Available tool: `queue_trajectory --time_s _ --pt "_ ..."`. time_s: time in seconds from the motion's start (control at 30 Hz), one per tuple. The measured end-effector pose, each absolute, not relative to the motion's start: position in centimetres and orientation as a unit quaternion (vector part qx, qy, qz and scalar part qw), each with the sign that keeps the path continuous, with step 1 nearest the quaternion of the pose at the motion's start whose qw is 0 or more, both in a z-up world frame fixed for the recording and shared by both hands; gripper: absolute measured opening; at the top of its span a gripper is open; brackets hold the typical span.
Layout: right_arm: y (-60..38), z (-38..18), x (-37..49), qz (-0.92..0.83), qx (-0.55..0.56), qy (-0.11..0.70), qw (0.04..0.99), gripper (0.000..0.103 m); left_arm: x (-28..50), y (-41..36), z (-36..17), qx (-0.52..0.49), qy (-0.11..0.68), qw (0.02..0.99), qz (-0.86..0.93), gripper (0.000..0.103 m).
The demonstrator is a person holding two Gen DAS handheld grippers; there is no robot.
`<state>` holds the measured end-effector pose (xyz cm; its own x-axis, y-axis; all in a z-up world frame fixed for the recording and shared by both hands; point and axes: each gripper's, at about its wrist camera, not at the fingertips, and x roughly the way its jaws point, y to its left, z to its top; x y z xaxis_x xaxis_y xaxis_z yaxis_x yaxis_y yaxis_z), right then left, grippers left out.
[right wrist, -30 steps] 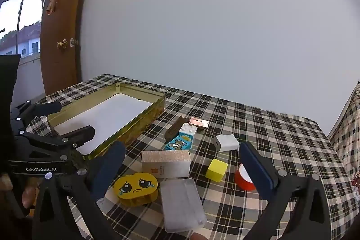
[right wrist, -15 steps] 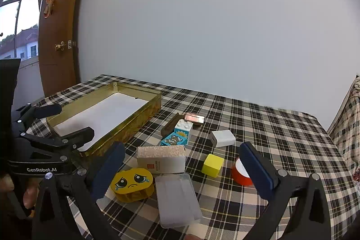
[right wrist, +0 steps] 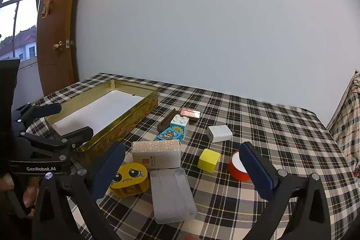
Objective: Organize rigid objects
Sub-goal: 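Grasp the yellow crying-face tin with the left tool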
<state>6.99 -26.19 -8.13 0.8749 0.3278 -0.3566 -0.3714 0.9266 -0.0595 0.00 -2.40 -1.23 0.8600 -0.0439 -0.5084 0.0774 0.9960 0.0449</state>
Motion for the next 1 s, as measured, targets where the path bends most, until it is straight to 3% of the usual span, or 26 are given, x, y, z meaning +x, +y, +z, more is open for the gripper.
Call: queue_trajectory --time_s 0.57,0.93,1.0 --pt "-27.4 -10.6 7.7 0.176 -0.072 0.203 0.961 0.102 -1.0 -6.0 -3.1 0.067 0.273 0.956 -0.081 0.102" --pt "-30.5 -11.9 8.4 0.161 -0.036 0.22 0.961 0.102 -0.7 -9.3 -4.1 0.11 0.285 0.945 -0.114 0.094" --pt "-30.7 -12.0 8.5 0.163 -0.03 0.223 0.961 0.102 -0.8 -9.4 -4.1 0.113 0.285 0.944 -0.118 0.081"
